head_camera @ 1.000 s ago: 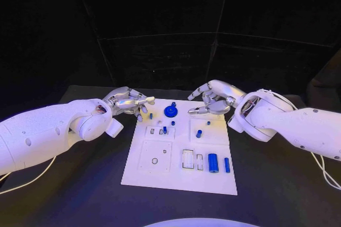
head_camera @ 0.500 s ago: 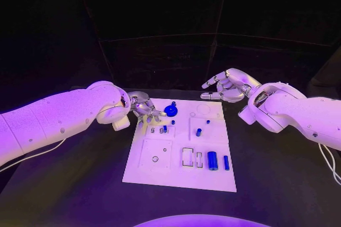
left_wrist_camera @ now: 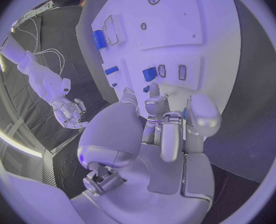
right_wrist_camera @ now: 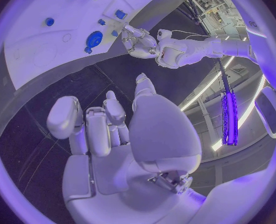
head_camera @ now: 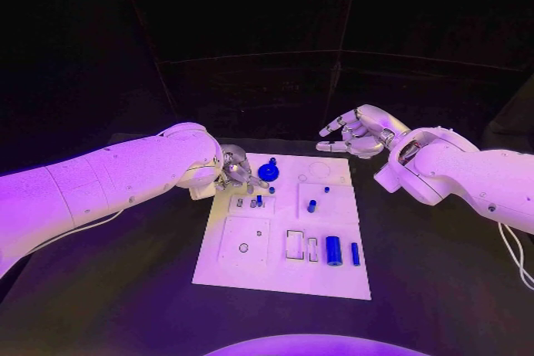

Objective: Assemble the parts on the task board

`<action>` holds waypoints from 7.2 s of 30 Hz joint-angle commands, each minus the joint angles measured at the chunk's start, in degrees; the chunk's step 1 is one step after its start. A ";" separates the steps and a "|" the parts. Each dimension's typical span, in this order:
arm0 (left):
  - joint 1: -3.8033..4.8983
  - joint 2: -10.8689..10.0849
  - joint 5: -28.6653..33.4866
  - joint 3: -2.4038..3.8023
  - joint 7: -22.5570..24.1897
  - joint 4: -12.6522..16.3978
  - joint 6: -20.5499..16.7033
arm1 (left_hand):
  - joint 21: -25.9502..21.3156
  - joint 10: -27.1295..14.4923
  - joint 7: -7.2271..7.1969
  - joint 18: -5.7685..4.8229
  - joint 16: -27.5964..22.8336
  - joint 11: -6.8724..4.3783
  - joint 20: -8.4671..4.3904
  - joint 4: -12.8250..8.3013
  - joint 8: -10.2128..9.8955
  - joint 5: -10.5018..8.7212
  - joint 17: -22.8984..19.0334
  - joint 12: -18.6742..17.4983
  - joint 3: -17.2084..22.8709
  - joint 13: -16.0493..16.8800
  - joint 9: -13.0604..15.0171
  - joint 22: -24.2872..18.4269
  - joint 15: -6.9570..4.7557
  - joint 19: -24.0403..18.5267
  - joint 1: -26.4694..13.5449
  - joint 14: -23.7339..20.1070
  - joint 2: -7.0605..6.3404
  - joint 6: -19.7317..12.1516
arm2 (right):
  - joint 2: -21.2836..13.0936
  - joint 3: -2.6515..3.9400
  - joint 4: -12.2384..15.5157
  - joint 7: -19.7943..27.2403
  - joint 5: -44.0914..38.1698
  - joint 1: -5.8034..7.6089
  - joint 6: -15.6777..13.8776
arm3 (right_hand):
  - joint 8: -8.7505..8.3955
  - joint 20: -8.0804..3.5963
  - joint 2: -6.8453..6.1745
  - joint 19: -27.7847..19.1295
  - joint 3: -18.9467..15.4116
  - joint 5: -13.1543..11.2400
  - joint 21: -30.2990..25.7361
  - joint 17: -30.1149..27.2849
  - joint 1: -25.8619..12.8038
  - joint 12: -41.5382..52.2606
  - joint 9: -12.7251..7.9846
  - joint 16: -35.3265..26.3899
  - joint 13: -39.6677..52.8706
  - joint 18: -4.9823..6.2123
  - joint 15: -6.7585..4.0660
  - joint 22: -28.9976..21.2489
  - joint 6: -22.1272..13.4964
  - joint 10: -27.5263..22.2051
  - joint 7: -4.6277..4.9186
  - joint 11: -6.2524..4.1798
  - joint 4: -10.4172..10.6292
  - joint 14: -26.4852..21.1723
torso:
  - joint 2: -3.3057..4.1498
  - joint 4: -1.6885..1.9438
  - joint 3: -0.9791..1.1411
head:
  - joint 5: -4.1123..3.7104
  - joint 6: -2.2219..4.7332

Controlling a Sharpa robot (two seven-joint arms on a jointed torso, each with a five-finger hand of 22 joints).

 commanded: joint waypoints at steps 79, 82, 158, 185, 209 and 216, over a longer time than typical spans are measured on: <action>0.32 6.69 -3.09 -1.70 -4.87 -5.45 7.24 | 6.01 0.31 -0.52 -2.15 1.20 -0.71 -0.26 -5.13 4.70 0.24 14.99 2.20 3.40 1.73 5.85 8.69 -0.72 1.87 9.12 6.00 3.27 -3.71 | 1.80 0.04 -1.89 -2.30 -5.00 0.12 -0.88 | 0.75 -0.23 0.65 -0.35 -0.65 3.33 -0.80 -0.28 0.26 -0.07 -0.08 -0.73 -0.48 0.54 -0.33 -0.60 0.06 0.03 -0.08 -0.37 -0.32 2.44 | 0.07 0.05 -0.09 | 0.01 -2.25; 0.32 6.64 -3.09 -1.70 -4.45 -5.39 6.69 | 5.87 0.21 -0.72 -2.10 1.20 -0.90 -0.40 -6.53 4.58 0.25 15.00 2.11 5.40 1.69 5.98 8.53 -0.89 1.73 11.18 6.00 3.95 -4.05 | 1.86 0.04 -1.95 -2.33 -5.00 0.12 -0.82 | 0.75 -0.23 0.65 -0.35 -0.65 3.33 -0.80 -0.28 0.26 -0.07 -0.08 -0.73 -0.48 0.54 -0.33 -0.60 0.06 0.03 -0.08 -0.37 -0.32 2.44 | 0.09 0.05 -0.08 | 0.02 -2.30; -3.18 -1.55 -9.76 -3.06 -3.64 4.63 -5.79 | 5.70 1.44 -0.47 -2.09 1.23 -0.91 -0.35 -17.06 7.29 7.38 15.06 0.19 53.02 -0.74 10.85 9.87 -0.84 1.68 2.81 6.01 -10.91 -5.61 | 1.99 0.03 -2.75 -1.23 -3.25 0.11 0.37 | 0.83 -0.24 1.09 -0.35 -0.83 3.32 -0.94 -0.09 -0.08 -0.03 -0.10 -0.68 -0.55 0.55 -0.32 -0.72 -0.11 -0.01 -0.04 -0.35 -0.07 2.49 | 0.11 0.14 -0.04 | 0.71 -3.42; -3.21 -0.87 -9.56 -3.06 -3.01 4.25 -7.10 | 6.27 2.94 -2.10 -2.32 1.23 -2.09 -1.14 -13.11 8.94 6.80 15.06 2.05 45.59 0.83 12.41 11.19 -1.75 2.22 -3.79 6.01 -11.79 -2.79 | 1.99 0.03 -3.08 -1.07 -3.24 0.10 0.17 | 0.85 -0.24 1.14 -0.39 -0.86 3.20 -1.00 -0.22 -0.10 -0.12 -0.11 -0.78 -0.65 0.57 -0.31 -0.83 -0.14 -0.09 -0.04 -0.34 -0.06 2.47 | 0.10 0.11 0.02 | 0.85 -3.59; -3.18 -0.17 -9.52 -3.04 -3.64 2.91 -7.12 | 6.91 3.35 -2.45 -2.61 1.23 -2.38 -1.46 -7.43 9.24 6.94 15.06 3.03 34.15 1.53 14.00 12.78 -2.03 2.83 -7.59 6.01 -10.13 -1.51 | 2.19 0.03 -3.27 -1.28 -3.24 0.10 0.25 | 0.97 -0.22 1.25 -0.38 -1.22 2.03 -1.14 -0.11 -0.49 -0.13 -0.12 -0.78 -0.81 0.59 -0.29 -0.99 -0.27 -0.19 -0.01 -0.30 0.15 2.51 | 0.07 0.13 -0.06 | 0.64 -3.64; -3.17 -0.40 -9.51 -3.02 -3.59 2.67 -7.82 | 6.59 3.15 -2.35 -2.54 1.23 -2.26 -1.42 -5.09 9.17 6.73 15.06 2.87 29.06 1.19 14.42 12.56 -1.96 2.71 -9.58 6.01 -11.17 -1.51 | 2.17 0.03 -3.26 -1.38 -3.24 0.10 0.21 | 1.02 -0.21 1.31 -0.38 -1.36 1.52 -1.19 -0.14 -0.71 -0.19 -0.12 -0.83 -0.93 0.59 -0.28 -1.04 -0.35 -0.28 0.01 -0.28 0.30 2.51 | 0.06 0.07 -0.06 | 0.67 -3.41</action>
